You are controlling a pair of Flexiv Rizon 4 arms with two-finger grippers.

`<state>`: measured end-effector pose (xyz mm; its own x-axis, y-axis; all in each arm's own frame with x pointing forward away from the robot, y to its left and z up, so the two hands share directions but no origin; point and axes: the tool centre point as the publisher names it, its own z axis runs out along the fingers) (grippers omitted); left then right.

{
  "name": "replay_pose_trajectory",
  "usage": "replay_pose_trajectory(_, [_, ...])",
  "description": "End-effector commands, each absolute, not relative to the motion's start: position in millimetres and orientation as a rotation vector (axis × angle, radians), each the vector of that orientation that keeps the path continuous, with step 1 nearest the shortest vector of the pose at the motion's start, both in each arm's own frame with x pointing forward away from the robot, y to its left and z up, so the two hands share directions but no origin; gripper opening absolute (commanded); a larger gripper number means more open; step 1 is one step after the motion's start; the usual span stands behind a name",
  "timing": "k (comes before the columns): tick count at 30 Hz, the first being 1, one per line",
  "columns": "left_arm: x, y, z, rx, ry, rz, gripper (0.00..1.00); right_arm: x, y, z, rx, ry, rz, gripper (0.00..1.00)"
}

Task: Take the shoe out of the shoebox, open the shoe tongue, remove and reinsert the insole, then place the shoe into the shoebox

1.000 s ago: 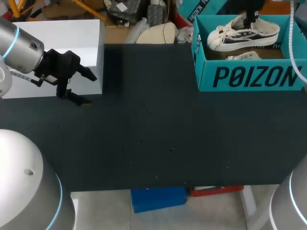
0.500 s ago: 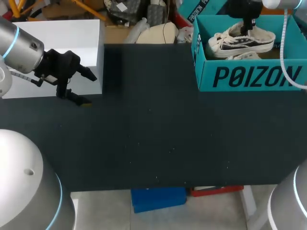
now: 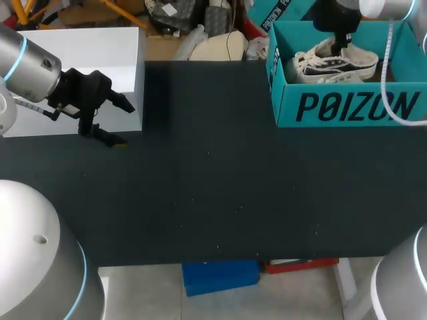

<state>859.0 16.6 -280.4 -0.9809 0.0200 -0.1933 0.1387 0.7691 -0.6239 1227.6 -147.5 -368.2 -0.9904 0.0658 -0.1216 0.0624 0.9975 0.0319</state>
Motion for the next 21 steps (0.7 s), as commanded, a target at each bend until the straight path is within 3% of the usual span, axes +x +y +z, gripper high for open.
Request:
replay_pose_trajectory(1, [859, 16, -282, 0.125, 2.783, -1.002, 1.0, 1234, -145, -375, 0.097, 3.033, 0.049, 0.0])
replay_pose_trajectory(5, [859, 16, -282, 0.125, 2.783, -1.002, 1.0, 1233, -144, -377, 0.084, 3.039, 0.062, 0.0])
replay_pose_trajectory(6, [859, 16, -282, 0.125, 2.783, -1.002, 1.0, 1232, -144, -377, 0.085, 3.042, 0.064, 0.12])
replay_pose_trajectory(8, [859, 16, -282, 0.125, 2.783, -1.002, 1.0, 1231, -144, -377, 0.084, 3.046, 0.065, 0.16])
replay_pose_trajectory(9, [859, 16, -282, 0.125, 2.783, -1.002, 1.0, 1230, -145, -377, 0.087, 3.049, 0.064, 0.16])
replay_pose_trajectory(13, [859, 16, -282, 0.125, 2.783, -1.002, 1.0, 1227, -148, -370, 0.093, 3.05, 0.054, 0.0])
replay_pose_trajectory(21, [859, 16, -282, 0.125, 2.783, -1.002, 1.0, 1221, -156, -343, 0.127, 3.023, -0.001, 0.0])
